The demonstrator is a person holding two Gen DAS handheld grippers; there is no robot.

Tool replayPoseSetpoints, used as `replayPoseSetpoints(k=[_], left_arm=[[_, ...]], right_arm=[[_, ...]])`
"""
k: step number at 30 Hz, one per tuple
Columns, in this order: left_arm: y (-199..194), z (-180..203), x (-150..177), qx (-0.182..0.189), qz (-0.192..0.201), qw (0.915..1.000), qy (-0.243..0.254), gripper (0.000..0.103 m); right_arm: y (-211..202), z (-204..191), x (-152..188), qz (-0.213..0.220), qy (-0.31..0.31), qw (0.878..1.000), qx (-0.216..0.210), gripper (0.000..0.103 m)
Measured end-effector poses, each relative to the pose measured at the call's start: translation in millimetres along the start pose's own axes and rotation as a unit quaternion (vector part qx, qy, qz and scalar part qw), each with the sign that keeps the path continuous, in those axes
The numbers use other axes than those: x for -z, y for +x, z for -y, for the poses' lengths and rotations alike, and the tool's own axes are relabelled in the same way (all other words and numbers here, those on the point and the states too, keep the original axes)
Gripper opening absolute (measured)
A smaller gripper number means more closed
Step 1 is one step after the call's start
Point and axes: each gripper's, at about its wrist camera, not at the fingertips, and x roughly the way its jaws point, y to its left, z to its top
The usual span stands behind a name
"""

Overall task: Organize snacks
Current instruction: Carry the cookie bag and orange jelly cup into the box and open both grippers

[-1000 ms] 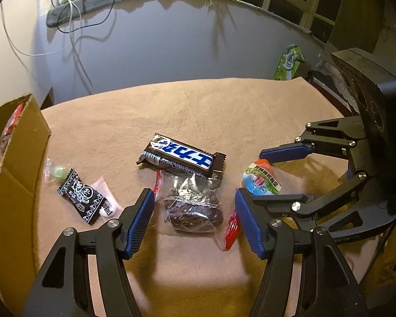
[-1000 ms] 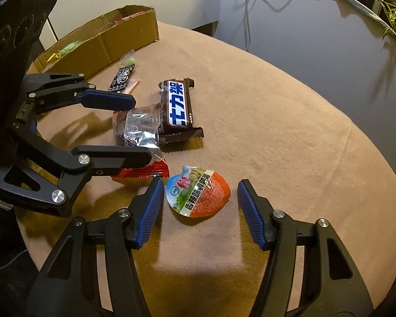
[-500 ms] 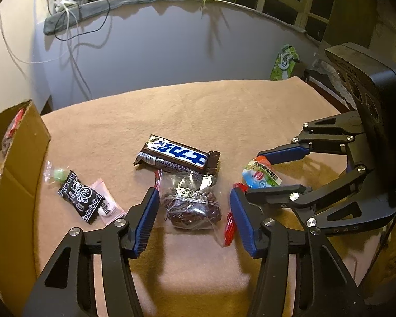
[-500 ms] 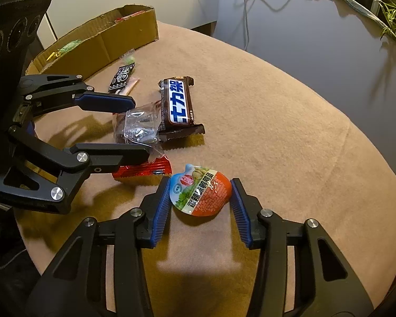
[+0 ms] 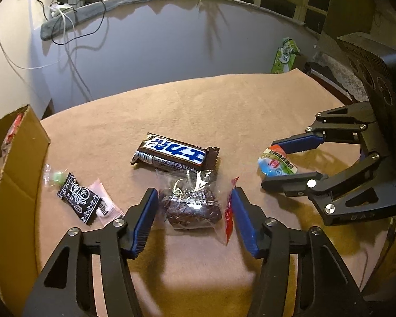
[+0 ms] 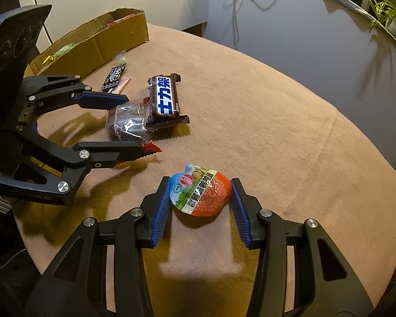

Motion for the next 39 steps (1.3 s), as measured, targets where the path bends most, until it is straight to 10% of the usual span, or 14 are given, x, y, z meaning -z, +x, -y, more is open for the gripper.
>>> replayPoseSetpoints(k=[39], left_arm=[[-115.3,-80.8,20.4,-0.038,0.109,0.9891,-0.092,0.050]], right_arm=[[-46.4,-70.3,-74.2,0.089,-0.031,0.995,-0.020,0.045]])
